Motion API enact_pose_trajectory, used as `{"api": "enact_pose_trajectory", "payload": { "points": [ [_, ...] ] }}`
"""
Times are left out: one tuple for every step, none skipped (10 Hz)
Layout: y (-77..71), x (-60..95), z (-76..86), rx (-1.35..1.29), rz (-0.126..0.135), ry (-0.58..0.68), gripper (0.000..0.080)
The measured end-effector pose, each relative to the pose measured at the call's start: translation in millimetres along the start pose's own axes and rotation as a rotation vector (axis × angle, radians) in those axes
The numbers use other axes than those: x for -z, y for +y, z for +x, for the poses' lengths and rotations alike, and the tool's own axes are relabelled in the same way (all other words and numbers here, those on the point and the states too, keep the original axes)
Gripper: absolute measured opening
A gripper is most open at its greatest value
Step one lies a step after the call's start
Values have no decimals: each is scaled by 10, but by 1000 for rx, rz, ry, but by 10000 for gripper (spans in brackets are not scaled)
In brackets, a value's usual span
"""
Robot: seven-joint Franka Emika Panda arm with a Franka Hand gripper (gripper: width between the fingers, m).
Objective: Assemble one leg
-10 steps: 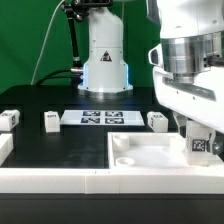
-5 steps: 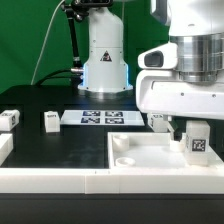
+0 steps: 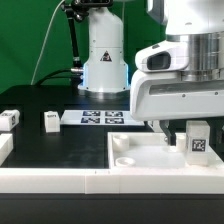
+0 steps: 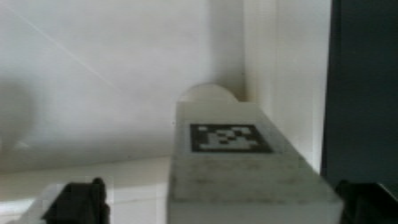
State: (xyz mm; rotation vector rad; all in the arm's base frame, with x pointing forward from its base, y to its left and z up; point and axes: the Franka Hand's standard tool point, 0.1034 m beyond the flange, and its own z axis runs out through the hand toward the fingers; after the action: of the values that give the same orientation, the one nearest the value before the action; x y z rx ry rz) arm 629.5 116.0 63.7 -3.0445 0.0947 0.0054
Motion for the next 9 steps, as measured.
{"api": "enact_pose_trajectory", "payload": {
  "points": [
    [0, -1, 0, 0, 0, 0, 505],
    [1, -1, 0, 0, 0, 0, 505],
    [1, -1, 0, 0, 0, 0, 310],
    [1, -1, 0, -27, 1, 0, 310],
    [0, -2, 1, -56, 3, 1, 290],
    [9, -6, 0, -187, 4, 4, 290],
    [14, -7, 0, -300, 4, 3, 290],
    [20, -7, 1, -405, 5, 3, 290],
    [26, -10, -1, -493, 13, 0, 290]
  ]
}}
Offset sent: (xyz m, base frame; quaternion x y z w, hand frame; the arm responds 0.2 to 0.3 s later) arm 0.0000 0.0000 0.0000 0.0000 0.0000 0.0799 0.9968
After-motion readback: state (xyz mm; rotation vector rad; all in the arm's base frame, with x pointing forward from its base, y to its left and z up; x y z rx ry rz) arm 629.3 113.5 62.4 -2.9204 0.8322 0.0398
